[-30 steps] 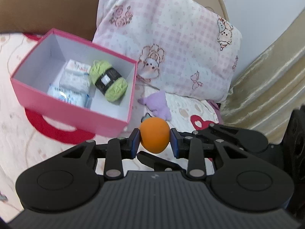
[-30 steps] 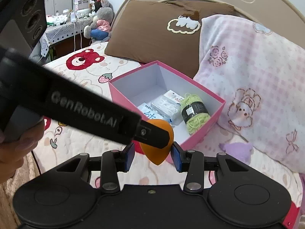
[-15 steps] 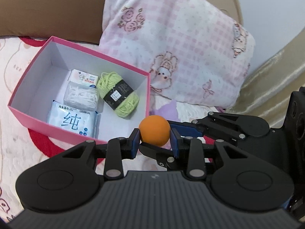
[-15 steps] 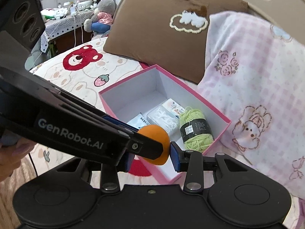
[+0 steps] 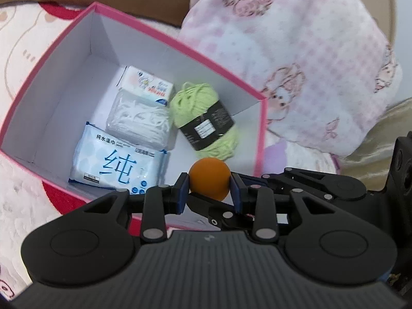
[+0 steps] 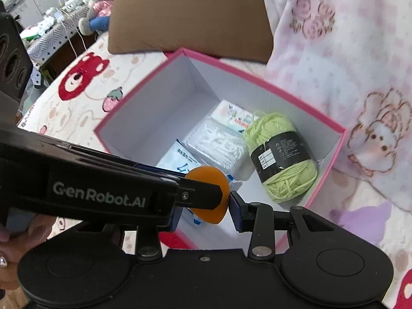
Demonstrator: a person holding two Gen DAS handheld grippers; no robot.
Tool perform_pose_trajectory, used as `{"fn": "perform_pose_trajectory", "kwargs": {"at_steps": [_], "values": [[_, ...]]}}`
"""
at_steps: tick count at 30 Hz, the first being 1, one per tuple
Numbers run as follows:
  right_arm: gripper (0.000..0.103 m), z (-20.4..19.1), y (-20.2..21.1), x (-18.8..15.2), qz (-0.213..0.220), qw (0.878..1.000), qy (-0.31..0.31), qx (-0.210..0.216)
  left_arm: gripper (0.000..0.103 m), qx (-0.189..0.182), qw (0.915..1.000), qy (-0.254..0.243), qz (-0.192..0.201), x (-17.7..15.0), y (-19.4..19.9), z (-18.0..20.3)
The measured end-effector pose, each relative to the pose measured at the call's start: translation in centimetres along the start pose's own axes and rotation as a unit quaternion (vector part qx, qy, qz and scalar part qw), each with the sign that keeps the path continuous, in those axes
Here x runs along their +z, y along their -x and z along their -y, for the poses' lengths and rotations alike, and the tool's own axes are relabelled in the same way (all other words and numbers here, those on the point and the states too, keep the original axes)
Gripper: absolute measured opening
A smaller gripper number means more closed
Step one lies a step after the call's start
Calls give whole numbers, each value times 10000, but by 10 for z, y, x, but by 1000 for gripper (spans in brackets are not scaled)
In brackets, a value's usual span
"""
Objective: Organize objects
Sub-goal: 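Lower the orange sponge into the pink box with the left gripper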
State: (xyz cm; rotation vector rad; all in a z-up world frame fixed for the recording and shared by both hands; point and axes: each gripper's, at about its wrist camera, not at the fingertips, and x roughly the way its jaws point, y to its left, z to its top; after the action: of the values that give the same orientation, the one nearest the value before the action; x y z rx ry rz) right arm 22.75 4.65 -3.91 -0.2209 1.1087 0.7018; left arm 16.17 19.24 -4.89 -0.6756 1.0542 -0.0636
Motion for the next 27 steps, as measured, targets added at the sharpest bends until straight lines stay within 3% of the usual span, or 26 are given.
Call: {"fn": "perform_pose_trajectory", "kwargs": {"at_steps": [6, 16, 21, 27], "values": [[43, 5, -29, 3, -316, 9995, -63, -67, 33, 39, 9994, 215, -286, 7, -28, -18], [44, 6, -43, 4, -507, 9986, 91, -94, 33, -17, 9985, 299, -458, 8, -41, -30], [44, 10, -46, 3, -622, 9980, -64, -50, 33, -43, 9980, 433, -466, 5, -44, -31], [45, 17, -48, 2, -694, 9970, -309, 160, 34, 206, 9986, 334, -352, 5, -43, -23]]}}
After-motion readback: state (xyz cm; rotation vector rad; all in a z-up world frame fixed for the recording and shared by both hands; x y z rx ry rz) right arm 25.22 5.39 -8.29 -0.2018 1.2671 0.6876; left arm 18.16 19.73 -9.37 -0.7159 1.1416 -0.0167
